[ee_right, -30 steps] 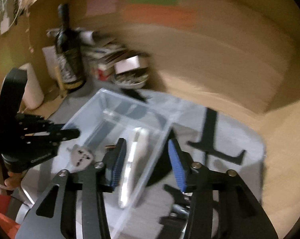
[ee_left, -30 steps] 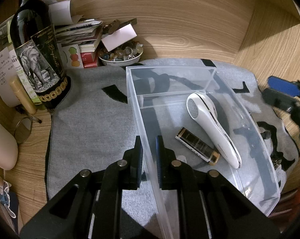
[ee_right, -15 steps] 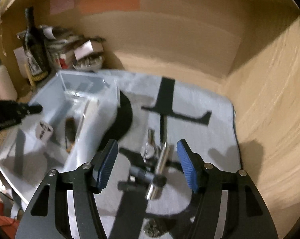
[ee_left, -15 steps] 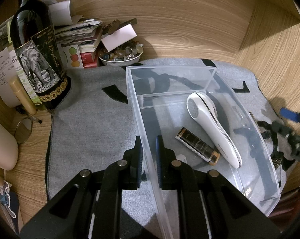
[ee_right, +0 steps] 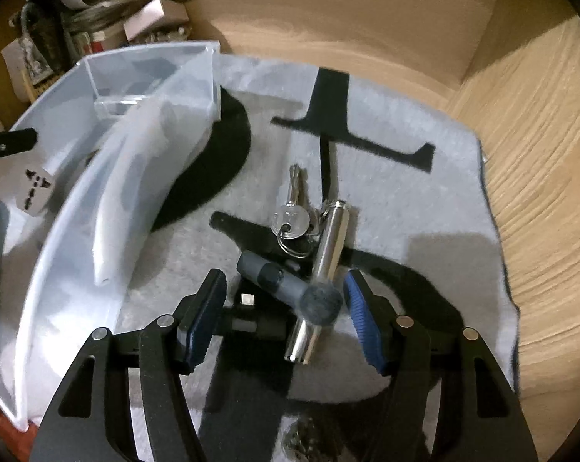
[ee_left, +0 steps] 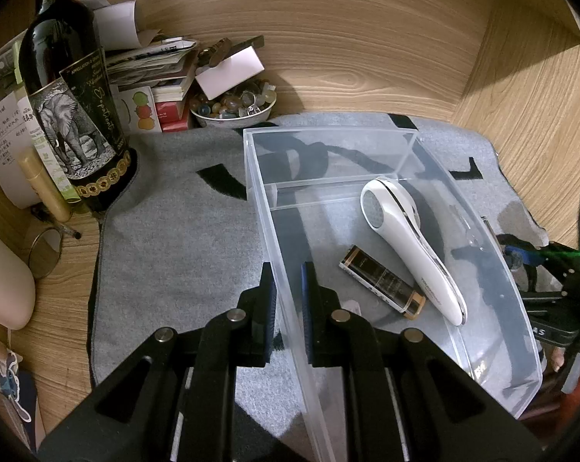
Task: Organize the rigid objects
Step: 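Grasp the black-capped metal flashlight with the right tool, then lower the flashlight into the clear box and open the right tool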
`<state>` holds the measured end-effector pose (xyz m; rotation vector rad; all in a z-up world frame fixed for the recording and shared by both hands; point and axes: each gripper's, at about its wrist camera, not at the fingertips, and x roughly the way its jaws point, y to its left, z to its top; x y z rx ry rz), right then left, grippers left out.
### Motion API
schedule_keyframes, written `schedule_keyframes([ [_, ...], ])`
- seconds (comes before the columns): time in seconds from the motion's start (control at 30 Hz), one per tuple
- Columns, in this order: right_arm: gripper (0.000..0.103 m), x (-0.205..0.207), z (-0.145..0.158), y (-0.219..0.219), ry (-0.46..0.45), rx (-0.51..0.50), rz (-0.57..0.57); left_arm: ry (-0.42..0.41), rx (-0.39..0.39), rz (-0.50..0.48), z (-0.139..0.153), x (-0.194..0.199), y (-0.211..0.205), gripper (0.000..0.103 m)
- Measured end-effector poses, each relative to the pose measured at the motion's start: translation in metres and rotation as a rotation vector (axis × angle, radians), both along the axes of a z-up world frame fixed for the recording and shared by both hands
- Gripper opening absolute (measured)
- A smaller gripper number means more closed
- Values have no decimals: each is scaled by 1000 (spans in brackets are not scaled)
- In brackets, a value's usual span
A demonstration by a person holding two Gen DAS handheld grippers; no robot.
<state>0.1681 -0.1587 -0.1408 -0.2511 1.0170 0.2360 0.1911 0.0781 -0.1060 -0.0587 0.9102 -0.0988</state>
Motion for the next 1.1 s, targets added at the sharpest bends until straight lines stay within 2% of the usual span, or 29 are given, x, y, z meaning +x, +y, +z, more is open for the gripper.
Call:
schedule_keyframes([
  [0.17,58,4,-1,-5,-4,39,-27,0,1,0,0,0,-1,11],
  [0.2,53,4,0,-7,-7,51,-30,0,2,0,0,0,0,11],
  [0.23,52,4,0,-8,-7,57,-34,0,2,0,0,0,0,11],
  [0.47,50,-2,7,-12,-29,94,-50,-1,3,-1,0,0,-1,11],
  [0.8,50,-10,56,-16,-173,128,-41,-1,2,-2,0,0,-1,11],
  [1.1,50,-8,91,18,-264,156,69,-2,3,-2,0,0,-1,11],
])
